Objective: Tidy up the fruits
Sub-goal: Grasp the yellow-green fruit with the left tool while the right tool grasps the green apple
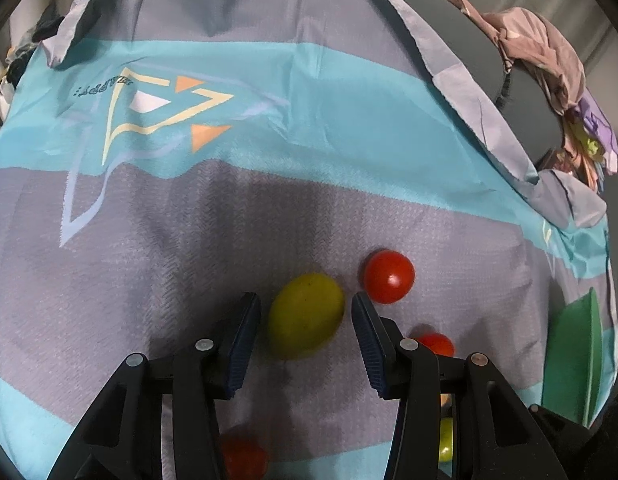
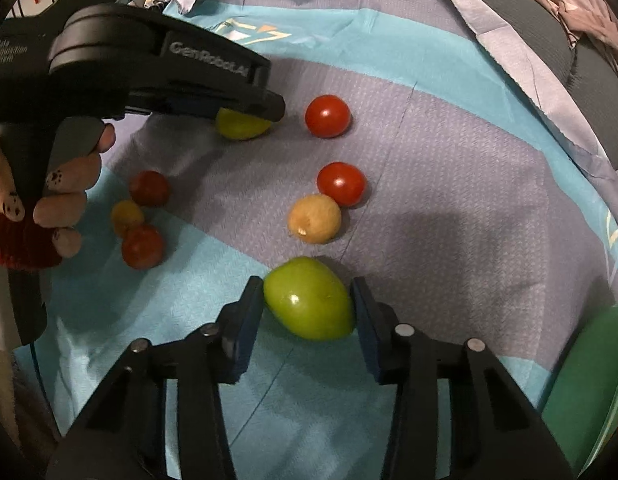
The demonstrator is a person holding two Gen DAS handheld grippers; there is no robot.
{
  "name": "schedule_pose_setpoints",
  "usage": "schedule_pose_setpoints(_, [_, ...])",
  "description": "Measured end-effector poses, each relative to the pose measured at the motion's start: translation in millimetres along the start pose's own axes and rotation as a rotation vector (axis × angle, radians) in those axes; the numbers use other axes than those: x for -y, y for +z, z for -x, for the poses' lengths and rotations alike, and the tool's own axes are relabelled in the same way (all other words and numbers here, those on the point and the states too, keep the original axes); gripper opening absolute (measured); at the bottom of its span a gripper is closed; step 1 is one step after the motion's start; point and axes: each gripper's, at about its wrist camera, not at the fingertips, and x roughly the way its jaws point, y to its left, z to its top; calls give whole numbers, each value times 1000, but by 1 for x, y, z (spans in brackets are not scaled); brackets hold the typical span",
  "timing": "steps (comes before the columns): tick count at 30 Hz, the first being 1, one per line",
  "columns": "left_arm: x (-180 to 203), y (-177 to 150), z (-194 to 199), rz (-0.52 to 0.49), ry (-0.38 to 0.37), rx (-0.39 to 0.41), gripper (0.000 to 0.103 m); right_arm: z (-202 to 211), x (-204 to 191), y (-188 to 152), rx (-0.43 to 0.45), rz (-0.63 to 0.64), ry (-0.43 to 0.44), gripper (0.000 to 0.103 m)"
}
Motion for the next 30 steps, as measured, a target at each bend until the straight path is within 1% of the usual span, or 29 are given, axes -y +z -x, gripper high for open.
schedule_pose_setpoints(3, [1,0,-2,-10,25,14,48,1,0,-1,6,-2,-6,41])
schedule_pose_setpoints(5, [3,-2,-2,-20,40,27,44,1,-1,-1,-2,-2,0,41])
schedule_pose_setpoints(6, [4,-3,-2,-26,52,37,38,2,-1,-2,0,-4,-3,41])
schedule_pose_setpoints(12, [5,-5,1,-26,78,44,37,4,-3,-3,1,-28,9,41])
schedule_pose_setpoints(19, [10,-14,26,-2,64,44,37,8,3,-5,-2,-99,58,41])
schedule_pose_setpoints(23, [21,-25,43,-13,64,45,37,16,9,-10,6,-145,69,41])
schedule_pose_setpoints(26, [29,-35,56,-12,51,53,37,23,16,-15,14,-180,88,41])
schedule_pose_setpoints(30, [40,-54,69,-19,50,57,37,33,24,-21,22,-217,89,41])
